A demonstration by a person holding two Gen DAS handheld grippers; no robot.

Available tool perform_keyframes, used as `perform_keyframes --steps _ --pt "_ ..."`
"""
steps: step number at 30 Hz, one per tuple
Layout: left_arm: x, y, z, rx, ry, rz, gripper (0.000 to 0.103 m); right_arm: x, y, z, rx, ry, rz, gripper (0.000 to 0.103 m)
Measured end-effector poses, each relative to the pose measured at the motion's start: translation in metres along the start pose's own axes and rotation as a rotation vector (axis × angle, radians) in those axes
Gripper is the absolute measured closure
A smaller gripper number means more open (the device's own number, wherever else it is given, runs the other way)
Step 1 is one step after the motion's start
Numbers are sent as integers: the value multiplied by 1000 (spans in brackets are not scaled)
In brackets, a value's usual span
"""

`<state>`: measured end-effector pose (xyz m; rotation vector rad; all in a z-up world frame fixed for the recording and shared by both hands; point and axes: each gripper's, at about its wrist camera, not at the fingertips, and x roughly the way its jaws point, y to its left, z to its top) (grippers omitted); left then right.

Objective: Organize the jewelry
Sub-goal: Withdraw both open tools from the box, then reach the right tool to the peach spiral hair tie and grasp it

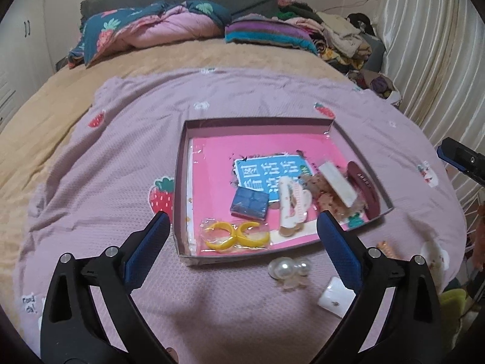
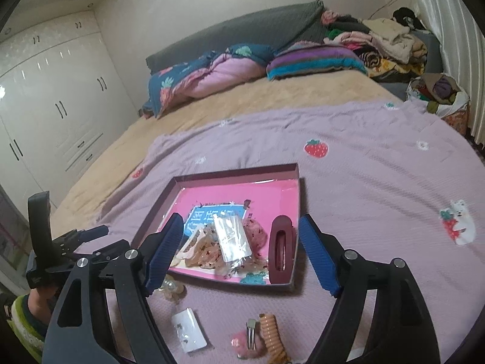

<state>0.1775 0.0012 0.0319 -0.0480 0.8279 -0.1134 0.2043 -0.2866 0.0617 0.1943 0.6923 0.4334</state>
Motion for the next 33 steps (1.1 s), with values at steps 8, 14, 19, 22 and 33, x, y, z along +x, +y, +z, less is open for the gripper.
perform_keyframes --steps 8,14,19,22,33 --pt "-30 -13 -5 12 -45 -9 9 -33 5 -8 -24 -33 3 25" --pt "-41 -22 -14 25 -60 -9 9 -46 5 -20 -30 -33 8 25" --pt "-47 -28 -25 31 -59 -10 9 -53 5 -33 -34 -26 10 25" --pt "-48 -31 -31 32 -55 -11 9 -54 5 -39 -38 -17 10 25" --pt "-47 -39 -52 48 -33 -9 9 -54 6 -64 -55 27 9 25"
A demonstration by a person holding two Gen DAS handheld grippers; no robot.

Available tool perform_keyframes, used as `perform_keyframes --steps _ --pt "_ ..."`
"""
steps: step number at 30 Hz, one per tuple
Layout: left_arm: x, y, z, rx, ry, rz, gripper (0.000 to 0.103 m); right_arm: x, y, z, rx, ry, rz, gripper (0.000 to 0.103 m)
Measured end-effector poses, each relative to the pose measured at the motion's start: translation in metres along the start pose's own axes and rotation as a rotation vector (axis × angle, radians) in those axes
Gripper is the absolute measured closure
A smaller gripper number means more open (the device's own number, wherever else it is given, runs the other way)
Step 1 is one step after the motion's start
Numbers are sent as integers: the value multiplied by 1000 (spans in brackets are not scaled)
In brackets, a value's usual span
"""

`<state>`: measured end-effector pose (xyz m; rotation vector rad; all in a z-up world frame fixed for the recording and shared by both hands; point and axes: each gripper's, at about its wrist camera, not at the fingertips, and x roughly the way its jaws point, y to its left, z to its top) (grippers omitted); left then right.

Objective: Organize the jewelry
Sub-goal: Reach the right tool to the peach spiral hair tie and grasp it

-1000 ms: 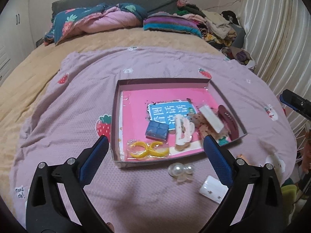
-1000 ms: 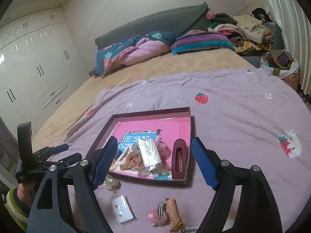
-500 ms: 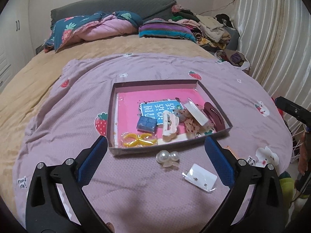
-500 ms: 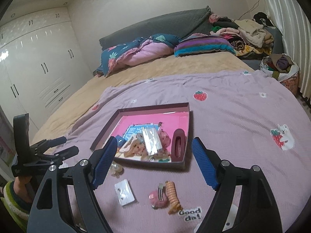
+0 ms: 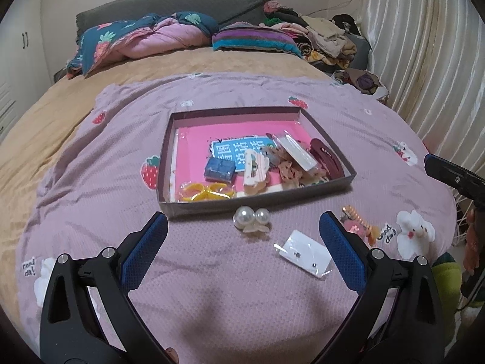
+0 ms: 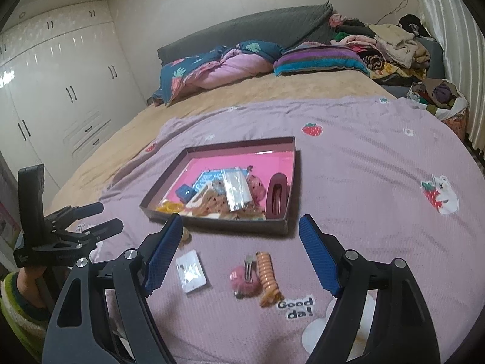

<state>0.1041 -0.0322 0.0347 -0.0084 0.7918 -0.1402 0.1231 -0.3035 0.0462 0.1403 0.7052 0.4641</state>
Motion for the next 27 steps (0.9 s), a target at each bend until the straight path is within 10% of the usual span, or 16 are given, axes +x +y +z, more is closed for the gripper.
perform_keyframes --steps 27 --pt "32 -48 -52 116 119 -71 9 27 -9 -67 -67 173 -49 26"
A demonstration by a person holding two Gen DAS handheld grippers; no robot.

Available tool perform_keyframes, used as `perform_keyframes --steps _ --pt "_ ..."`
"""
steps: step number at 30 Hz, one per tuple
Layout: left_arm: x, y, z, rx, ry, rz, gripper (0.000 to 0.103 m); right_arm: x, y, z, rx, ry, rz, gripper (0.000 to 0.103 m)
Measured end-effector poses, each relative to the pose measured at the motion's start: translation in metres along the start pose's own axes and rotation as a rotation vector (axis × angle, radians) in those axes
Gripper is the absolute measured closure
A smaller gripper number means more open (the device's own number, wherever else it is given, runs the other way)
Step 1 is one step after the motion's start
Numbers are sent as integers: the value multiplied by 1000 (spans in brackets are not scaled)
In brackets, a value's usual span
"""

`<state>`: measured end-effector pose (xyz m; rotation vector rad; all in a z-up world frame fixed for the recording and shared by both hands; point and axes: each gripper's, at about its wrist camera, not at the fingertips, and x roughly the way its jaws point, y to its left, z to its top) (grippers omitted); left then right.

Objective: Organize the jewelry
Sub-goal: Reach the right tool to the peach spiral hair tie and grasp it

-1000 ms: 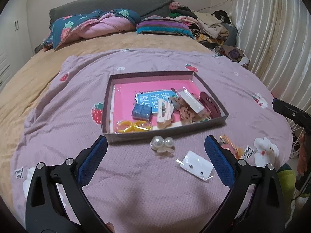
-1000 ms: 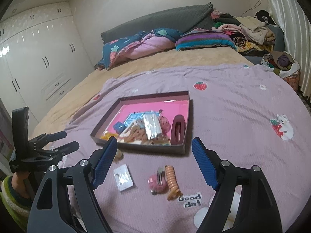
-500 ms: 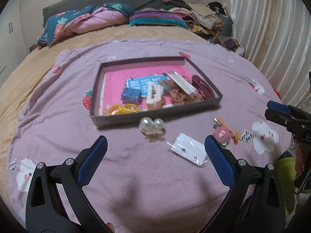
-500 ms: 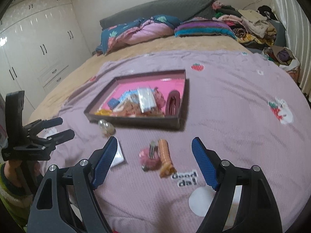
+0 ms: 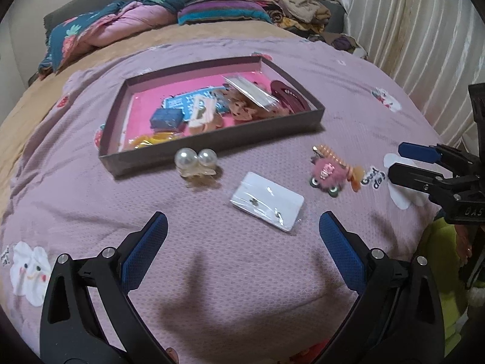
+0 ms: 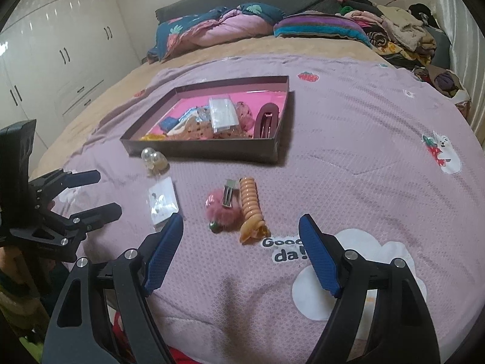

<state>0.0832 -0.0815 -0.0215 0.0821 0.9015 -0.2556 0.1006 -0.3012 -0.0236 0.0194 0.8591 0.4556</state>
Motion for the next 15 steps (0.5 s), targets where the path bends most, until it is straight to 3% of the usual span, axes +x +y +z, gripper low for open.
perform_keyframes --steps 8,15 --pt "16 -2 -4 3 36 -7 9 19 -1 -3 -25 48 -15 35" --pt "31 -8 -6 19 64 -21 9 44 -4 -5 -47 95 -29 53"
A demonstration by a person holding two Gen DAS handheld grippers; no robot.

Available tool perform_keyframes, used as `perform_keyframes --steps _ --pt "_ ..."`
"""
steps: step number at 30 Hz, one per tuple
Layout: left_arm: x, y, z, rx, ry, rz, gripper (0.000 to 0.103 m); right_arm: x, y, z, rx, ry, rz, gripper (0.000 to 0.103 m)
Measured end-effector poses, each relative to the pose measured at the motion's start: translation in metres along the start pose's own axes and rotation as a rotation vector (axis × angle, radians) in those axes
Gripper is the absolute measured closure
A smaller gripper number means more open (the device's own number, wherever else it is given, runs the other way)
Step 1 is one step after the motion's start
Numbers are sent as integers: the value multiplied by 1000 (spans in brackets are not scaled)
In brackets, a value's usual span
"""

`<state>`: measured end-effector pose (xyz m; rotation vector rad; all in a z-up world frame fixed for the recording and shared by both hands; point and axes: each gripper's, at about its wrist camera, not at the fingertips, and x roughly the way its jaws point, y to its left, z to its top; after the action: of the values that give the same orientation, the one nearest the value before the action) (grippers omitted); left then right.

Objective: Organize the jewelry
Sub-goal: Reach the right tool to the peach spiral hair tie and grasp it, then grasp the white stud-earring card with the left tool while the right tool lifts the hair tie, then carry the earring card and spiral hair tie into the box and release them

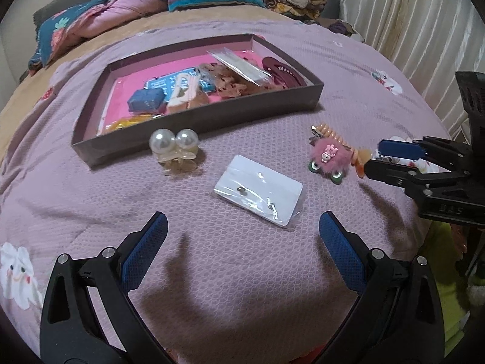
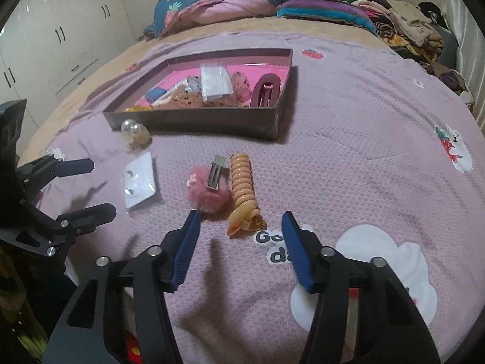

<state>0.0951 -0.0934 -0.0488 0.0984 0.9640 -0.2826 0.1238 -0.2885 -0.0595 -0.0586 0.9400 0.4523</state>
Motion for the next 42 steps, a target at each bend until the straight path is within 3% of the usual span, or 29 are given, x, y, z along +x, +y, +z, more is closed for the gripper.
perform_keyframes --steps 7,20,23,26,28,30,36,42 --pt "15 -6 5 26 19 -3 9 19 -4 3 -25 34 -31 74" --pt "36 -5 16 22 27 -6 10 48 -7 22 -77 58 -11 76" --pt "39 -7 18 35 28 4 10 48 -12 22 -50 55 14 82" --pt "42 -10 18 51 31 3 21 41 -15 21 -24 48 44 83" --pt "43 -12 18 62 29 5 22 33 -20 19 11 29 56 83" --pt "43 -13 18 70 27 2 32 23 -23 18 34 6 57 83" --pt "34 -15 19 72 11 -21 40 -2 -21 21 49 -48 65 83" --pt "13 -12 22 64 -34 -34 40 -20 -11 23 38 -79 73 83"
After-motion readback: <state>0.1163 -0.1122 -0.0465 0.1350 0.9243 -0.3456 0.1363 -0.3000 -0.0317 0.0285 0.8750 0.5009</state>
